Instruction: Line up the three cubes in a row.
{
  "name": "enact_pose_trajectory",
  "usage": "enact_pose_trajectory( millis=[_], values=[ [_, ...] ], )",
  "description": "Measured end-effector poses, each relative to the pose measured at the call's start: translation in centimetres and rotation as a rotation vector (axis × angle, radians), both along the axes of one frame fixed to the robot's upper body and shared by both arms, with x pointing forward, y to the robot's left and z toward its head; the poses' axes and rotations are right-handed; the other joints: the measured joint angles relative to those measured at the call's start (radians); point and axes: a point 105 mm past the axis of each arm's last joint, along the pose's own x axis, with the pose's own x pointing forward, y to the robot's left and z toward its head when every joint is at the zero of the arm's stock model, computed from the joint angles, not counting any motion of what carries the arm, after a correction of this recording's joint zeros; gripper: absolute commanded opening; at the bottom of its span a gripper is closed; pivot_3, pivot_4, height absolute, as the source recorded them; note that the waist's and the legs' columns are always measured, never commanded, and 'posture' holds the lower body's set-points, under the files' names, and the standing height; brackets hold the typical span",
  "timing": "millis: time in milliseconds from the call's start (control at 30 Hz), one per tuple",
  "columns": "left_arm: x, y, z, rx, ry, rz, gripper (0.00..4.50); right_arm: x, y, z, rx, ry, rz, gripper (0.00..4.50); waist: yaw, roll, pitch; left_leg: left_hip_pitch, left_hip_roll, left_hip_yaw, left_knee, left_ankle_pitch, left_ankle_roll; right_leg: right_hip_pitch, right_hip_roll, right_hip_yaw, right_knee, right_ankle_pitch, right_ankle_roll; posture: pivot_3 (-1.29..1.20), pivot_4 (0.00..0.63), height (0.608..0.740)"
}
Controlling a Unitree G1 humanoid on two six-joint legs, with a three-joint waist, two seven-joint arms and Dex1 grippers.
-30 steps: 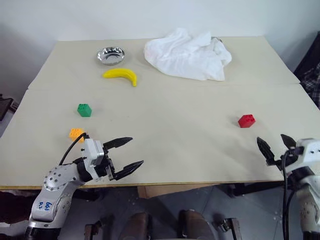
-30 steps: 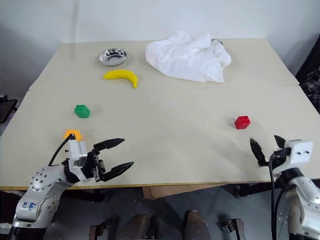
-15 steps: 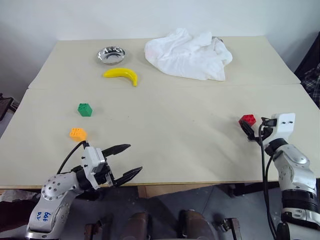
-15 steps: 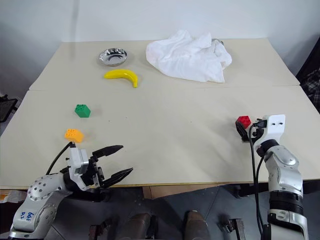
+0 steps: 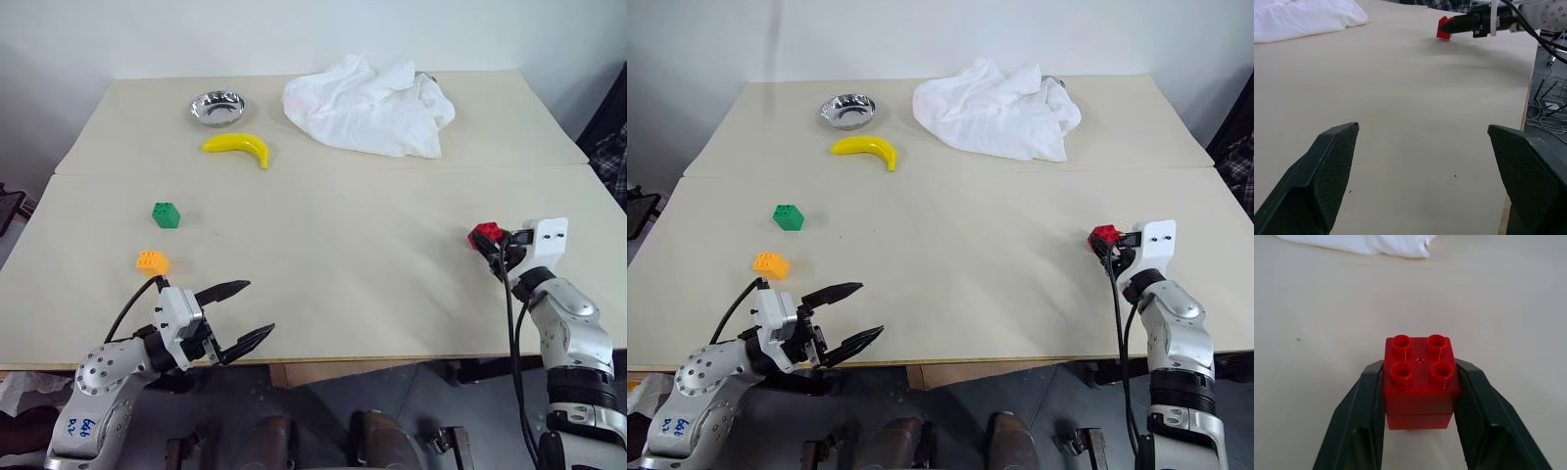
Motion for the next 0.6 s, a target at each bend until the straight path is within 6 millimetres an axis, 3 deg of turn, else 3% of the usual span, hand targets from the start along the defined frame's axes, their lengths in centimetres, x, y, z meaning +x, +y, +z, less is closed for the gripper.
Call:
enact_pose_trajectory(
  millis=[167,300,467,600],
  values=[
    [-0.7,0.4,-0.4,0.03,0.021,-0.049,4.5,-2.6,4.6,3.2,-0.125,-0.097,0.546,1.47,-0.001,0.0,0.0,0.0,0.0,0.0,0.0,0.0,0.001,0.001,0.0,0.0,-0.001,0.0,0.0,0.0,0.15,0.74],
    [-0.3,1.8,-0.3,0.06,0.023,-0.05,4.5,-3.5,6.8,1.8,-0.318,0.002,0.917,1.47,-0.003,0.0,0.0,0.001,0.001,0.0,0.0,0.0,0.001,0.001,0.0,0.0,-0.001,0.0,0.0,0.0,0.15,0.74],
    [0.1,2.1,0.2,0.06,0.005,-0.054,4.5,-2.2,8.0,-0.9,-0.441,0.106,1.043,1.47,-0.005,0.0,0.001,0.0,0.0,-0.001,0.001,-0.001,0.0,0.0,-0.001,-0.001,-0.002,0.0,0.0,0.0,0.15,0.74],
    [0.0,2.3,0.2,0.067,0.012,-0.051,4.5,-1.4,9.2,-1.3,-0.502,0.096,1.095,1.47,-0.011,0.0,0.001,0.0,0.001,-0.003,0.0,-0.001,0.0,0.001,-0.001,-0.004,-0.002,0.0,0.0,0.0,0.15,0.74]
  ],
)
